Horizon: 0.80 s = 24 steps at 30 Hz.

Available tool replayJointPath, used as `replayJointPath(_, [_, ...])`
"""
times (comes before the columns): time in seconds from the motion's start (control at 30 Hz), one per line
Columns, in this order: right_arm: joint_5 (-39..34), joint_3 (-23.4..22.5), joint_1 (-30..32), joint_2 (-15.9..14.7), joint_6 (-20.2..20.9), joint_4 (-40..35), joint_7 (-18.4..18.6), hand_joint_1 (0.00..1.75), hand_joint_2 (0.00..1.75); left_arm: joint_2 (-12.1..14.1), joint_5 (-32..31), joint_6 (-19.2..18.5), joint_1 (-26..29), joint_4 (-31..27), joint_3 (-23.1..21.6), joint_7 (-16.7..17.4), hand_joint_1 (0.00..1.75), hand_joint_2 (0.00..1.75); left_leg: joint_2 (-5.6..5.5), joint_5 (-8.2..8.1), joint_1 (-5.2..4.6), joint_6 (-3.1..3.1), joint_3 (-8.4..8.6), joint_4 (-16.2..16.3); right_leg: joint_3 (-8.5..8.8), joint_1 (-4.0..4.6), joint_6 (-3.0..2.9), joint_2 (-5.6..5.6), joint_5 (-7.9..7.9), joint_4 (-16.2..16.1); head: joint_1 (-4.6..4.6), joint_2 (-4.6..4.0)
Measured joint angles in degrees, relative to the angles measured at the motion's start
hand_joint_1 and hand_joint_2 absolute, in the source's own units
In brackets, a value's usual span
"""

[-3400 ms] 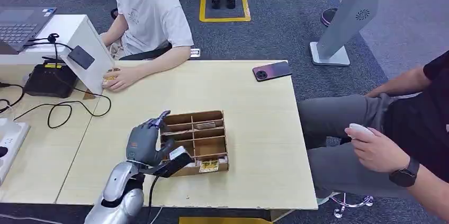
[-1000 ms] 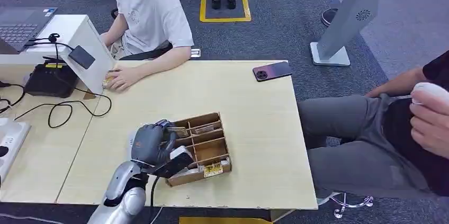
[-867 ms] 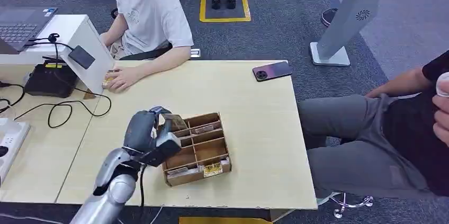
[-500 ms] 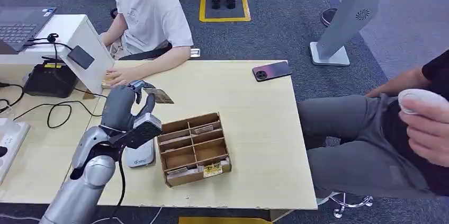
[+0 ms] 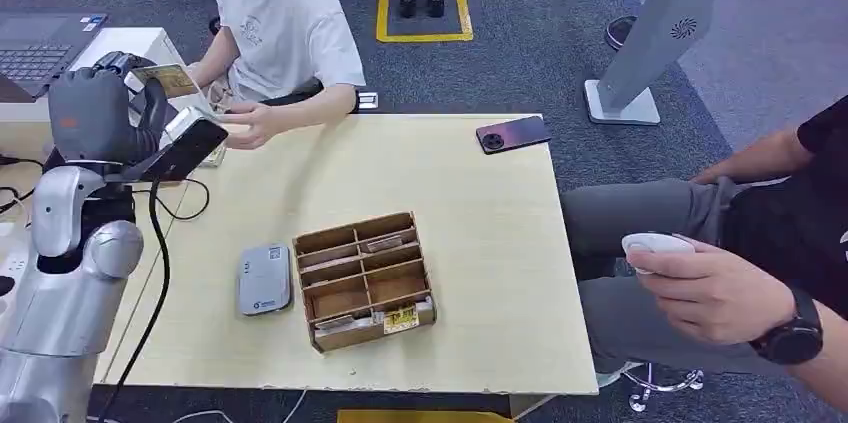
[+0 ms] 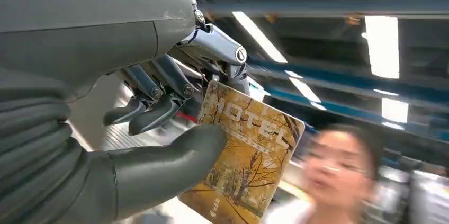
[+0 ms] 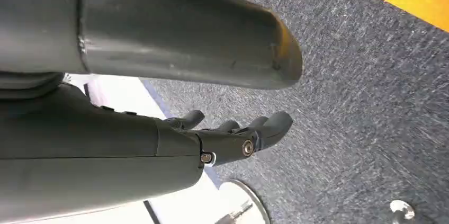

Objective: Pass the card to the sensor for recognition and then transmit it.

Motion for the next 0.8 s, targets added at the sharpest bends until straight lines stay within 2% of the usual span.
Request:
replayJointPath(0.1, [0.24,0.02,-0.55,0.00,0.13,0.00,-0.15,0.00,0.00,-0.42,-2.02,3.09,-1.94,7.44,0.20,0.20,1.75,1.75,0.03,0.02,0.00,-0.01,0.01,0.00,0.01,0.00,-0.07,0.02,0.06,0.00,0.00,0.00])
replayJointPath(0.2, [0.33,0.02,-0.53,0.00,0.09,0.00,-0.15,0.00,0.00,-0.70,-2.56,3.92,-2.37,11.94,0.28,0.16,1.75,1.75,0.04,0.02,0.00,-0.01,0.01,0.01,0.00,0.00,-0.07,0.03,0.06,0.00,0.00,0.00])
replayJointPath(0.57, [0.42,0.04,-0.51,0.00,0.11,0.02,0.31,0.00,0.00,-1.66,-2.69,3.68,-2.15,16.50,0.70,0.09,1.75,1.75,0.05,0.00,0.01,-0.02,-0.04,0.00,-0.06,0.00,-0.07,0.03,0.04,0.00,0.00,0.00])
replayJointPath(0.6, [0.35,0.04,-0.54,0.00,0.13,0.02,0.24,0.00,0.00,-1.77,-2.69,3.57,-2.15,16.61,0.70,0.09,0.00,1.75,0.05,0.00,0.01,-0.02,-0.04,0.00,-0.05,0.00,-0.07,0.02,0.04,0.00,0.00,0.00])
replayJointPath(0.73, [0.15,0.04,-0.63,0.02,0.13,0.02,0.09,0.00,0.00,-2.01,-2.80,3.98,-1.97,17.05,0.76,-0.35,0.00,1.75,0.04,0.00,0.01,-0.02,-0.06,0.00,-0.03,0.00,-0.07,0.01,0.05,0.00,0.00,0.00])
replayJointPath(0.8, [-0.04,0.04,-0.59,0.04,0.07,0.02,0.00,0.00,0.00,-1.93,-3.74,6.59,-0.92,17.05,1.33,-0.24,0.00,1.75,0.08,0.00,0.01,-0.02,-0.05,0.00,-0.03,-0.01,-0.07,0.04,0.05,0.00,0.00,0.00])
